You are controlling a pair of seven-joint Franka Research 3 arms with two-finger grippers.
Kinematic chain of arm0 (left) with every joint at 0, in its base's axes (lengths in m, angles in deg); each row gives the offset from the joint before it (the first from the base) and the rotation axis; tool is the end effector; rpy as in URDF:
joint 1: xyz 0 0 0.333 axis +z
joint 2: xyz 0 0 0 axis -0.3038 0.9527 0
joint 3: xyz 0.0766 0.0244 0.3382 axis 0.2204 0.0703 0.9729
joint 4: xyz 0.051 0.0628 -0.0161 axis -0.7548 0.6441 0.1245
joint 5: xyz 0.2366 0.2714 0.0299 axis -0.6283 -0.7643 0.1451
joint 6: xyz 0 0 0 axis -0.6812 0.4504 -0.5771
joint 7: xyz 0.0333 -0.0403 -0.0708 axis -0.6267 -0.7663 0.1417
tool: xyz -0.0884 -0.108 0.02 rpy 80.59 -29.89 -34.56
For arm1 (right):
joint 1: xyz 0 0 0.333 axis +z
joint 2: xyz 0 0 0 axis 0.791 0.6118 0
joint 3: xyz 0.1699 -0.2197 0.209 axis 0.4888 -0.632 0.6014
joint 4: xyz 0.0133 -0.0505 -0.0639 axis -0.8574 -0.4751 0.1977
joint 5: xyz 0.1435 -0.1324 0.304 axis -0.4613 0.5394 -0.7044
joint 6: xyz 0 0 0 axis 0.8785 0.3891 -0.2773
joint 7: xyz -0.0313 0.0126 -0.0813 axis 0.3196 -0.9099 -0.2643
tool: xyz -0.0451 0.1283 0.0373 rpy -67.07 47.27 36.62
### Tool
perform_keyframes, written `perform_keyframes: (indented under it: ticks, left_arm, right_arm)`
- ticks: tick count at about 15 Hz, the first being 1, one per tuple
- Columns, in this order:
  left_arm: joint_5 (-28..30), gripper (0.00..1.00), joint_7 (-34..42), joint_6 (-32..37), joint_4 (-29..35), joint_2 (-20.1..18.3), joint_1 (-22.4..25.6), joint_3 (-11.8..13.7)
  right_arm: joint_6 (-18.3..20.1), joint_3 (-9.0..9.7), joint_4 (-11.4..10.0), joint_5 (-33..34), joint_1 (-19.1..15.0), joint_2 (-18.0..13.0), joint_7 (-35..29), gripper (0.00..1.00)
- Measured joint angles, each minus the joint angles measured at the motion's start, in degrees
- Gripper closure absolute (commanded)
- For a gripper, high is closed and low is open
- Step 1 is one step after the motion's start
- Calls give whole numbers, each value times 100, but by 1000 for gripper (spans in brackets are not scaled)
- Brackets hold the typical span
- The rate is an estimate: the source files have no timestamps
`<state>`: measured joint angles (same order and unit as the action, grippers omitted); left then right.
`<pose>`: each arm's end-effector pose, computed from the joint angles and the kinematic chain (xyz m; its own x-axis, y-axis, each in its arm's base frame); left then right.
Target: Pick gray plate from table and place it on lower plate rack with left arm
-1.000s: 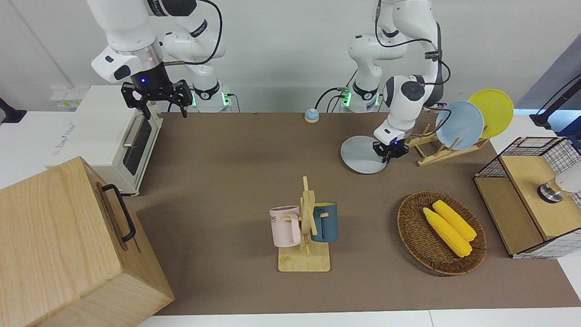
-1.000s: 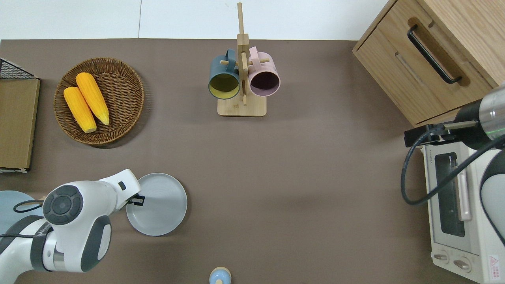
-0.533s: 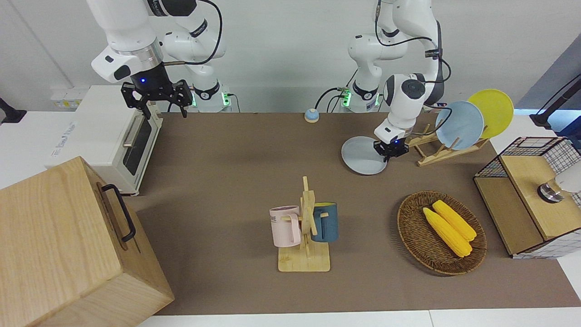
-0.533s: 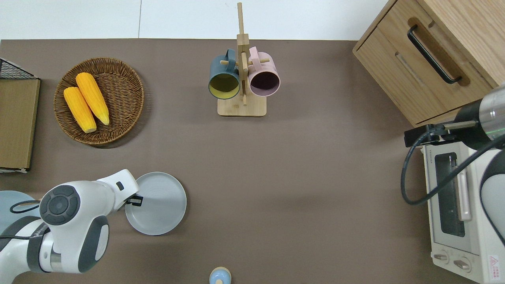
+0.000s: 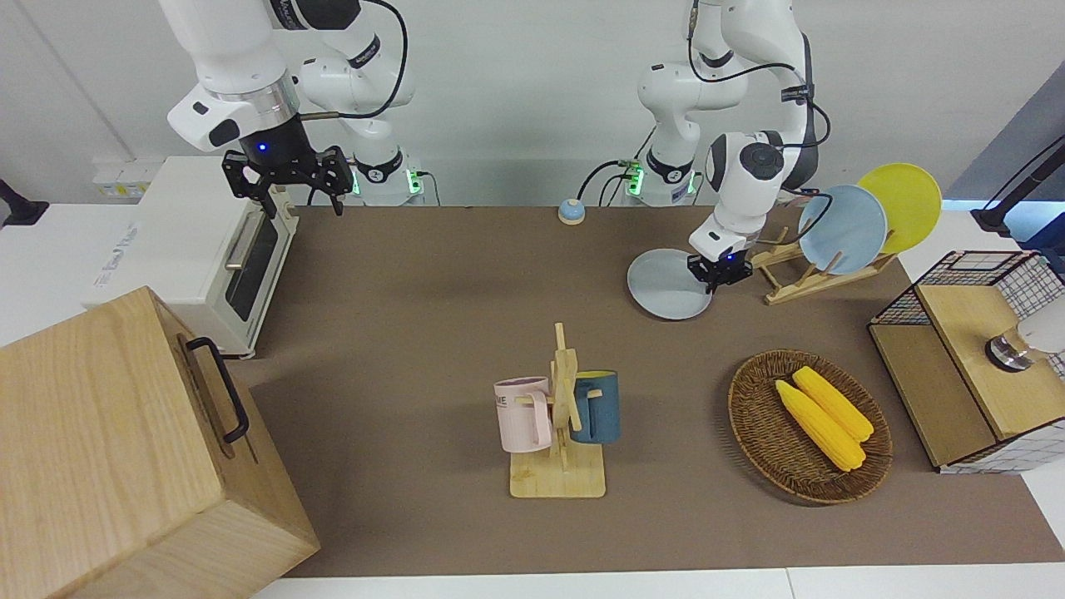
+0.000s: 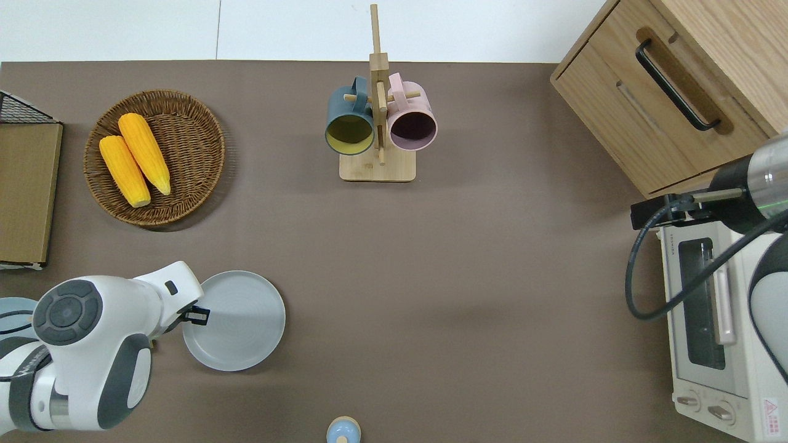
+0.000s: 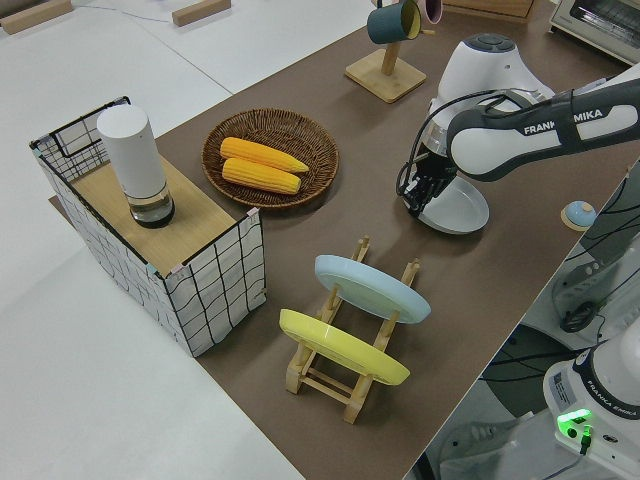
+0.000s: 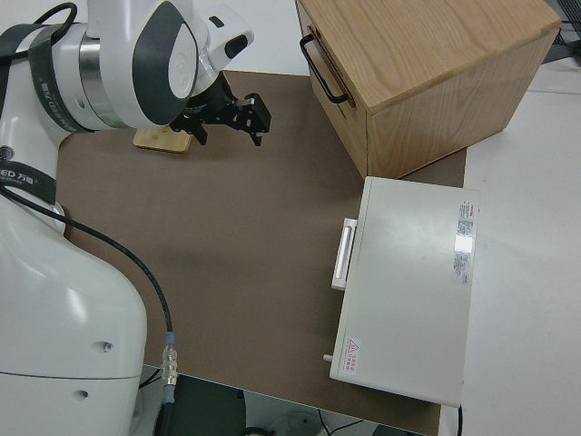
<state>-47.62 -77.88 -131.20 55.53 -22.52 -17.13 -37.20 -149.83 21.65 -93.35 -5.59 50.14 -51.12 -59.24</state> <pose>0.4205 -0.0263 0.3632 0.9701 -0.2382 -0.0462 -0.2410 -0.9682 -0.0674 0.5264 0.0433 0.6359 0.9986 0.0518 -0.0071 0.0519 -0.9985 0.0176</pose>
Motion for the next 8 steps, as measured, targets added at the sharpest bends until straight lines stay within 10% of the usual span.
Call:
perform_keyframes:
  ticks: [8]
  left_arm:
    - [-1,1000,15,1445,-719,-344,5,20]
  right_arm:
    - [0,0,0,0,0,0,0,17]
